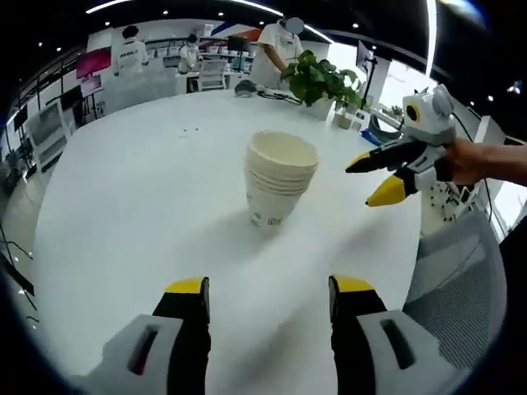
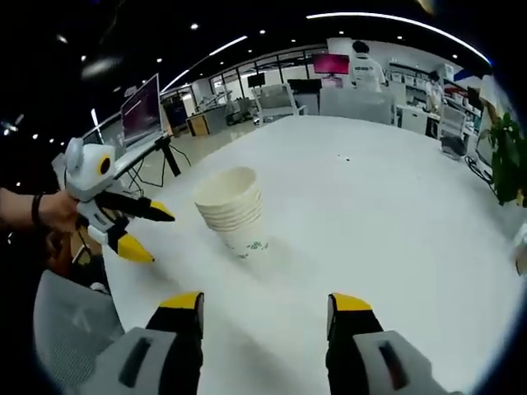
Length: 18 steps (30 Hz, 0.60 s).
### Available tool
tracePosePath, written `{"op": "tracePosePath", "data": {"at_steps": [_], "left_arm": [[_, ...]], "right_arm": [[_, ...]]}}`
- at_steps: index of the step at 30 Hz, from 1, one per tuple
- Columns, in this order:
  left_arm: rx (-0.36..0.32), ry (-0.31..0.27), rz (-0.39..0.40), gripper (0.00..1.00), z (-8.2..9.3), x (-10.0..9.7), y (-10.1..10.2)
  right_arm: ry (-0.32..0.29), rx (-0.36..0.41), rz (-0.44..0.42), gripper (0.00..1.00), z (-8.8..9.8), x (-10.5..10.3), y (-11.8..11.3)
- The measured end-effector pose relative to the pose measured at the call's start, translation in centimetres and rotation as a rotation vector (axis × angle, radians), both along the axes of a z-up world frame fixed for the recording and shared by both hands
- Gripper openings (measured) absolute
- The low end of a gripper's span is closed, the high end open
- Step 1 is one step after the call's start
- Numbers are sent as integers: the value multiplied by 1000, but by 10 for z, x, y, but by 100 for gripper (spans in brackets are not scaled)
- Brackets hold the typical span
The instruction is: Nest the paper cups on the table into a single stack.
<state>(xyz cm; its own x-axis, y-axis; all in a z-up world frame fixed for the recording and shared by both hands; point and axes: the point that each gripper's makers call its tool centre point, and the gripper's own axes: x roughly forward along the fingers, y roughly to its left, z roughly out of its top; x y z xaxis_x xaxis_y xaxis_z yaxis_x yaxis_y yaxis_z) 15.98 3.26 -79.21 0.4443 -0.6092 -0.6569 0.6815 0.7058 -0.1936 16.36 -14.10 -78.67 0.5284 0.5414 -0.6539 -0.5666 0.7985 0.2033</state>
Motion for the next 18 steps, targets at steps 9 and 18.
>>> {"op": "tracePosePath", "data": {"at_steps": [9, 18], "left_arm": [[-45, 29, 90, 58, -10, -31, 17], [-70, 25, 140, 59, -11, -40, 26]], "right_arm": [[-3, -1, -86, 60, -1, -24, -6], [-41, -4, -194, 60, 5, -38, -20]]}}
